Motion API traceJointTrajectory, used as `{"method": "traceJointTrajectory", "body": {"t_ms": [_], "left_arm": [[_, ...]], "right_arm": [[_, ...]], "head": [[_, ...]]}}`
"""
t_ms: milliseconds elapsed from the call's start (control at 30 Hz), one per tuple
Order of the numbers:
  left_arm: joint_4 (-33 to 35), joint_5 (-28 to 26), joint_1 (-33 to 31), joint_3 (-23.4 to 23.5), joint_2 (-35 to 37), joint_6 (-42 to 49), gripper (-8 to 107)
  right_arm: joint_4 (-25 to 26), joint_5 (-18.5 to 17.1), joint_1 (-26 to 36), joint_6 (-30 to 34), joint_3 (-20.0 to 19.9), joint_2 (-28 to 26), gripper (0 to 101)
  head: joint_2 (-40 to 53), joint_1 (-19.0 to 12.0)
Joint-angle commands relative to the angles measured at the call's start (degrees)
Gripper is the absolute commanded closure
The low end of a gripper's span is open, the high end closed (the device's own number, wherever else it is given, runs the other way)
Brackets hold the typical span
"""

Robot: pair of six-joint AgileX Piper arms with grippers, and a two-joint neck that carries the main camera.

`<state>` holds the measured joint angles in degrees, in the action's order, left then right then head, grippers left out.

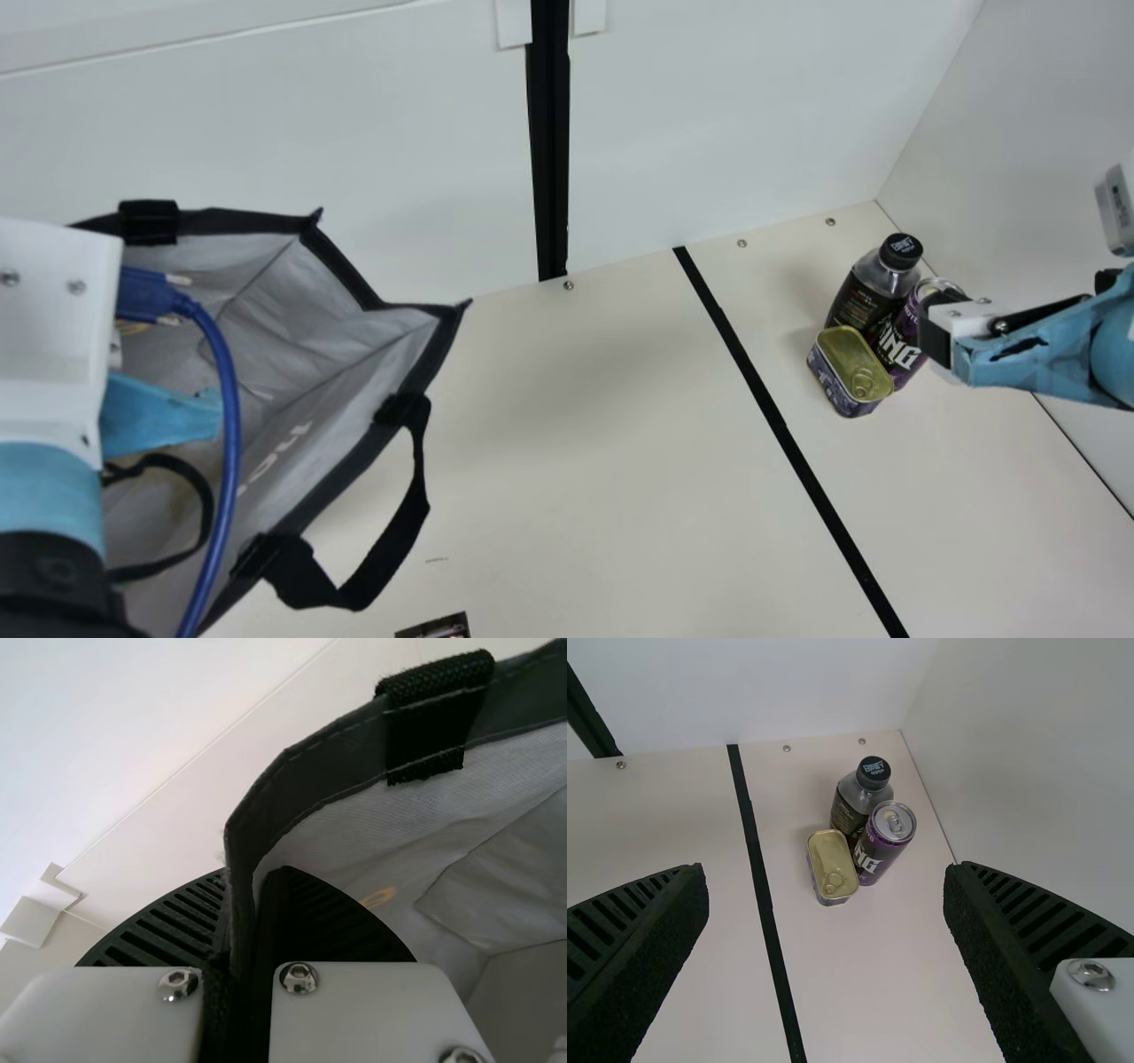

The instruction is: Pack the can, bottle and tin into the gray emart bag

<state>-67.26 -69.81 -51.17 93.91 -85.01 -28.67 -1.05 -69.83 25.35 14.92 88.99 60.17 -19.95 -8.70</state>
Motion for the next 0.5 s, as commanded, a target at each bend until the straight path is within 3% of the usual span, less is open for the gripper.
{"method": "traceJointTrajectory", "body": {"t_ms": [0, 467], "left_arm": [[-0.9, -0.1, -0.2, -2.8, 0.3, -1.8, 89], [-3.5, -0.1, -1.4, -11.6, 0.6, -9.7, 89]], "right_arm": [[0.0, 0.0, 0.0, 0.0, 0.0, 0.0, 10], [0.0, 0.0, 0.0, 0.0, 0.0, 0.0, 10]], "head": [[0.0, -1.3], [0.0, -1.3]]}}
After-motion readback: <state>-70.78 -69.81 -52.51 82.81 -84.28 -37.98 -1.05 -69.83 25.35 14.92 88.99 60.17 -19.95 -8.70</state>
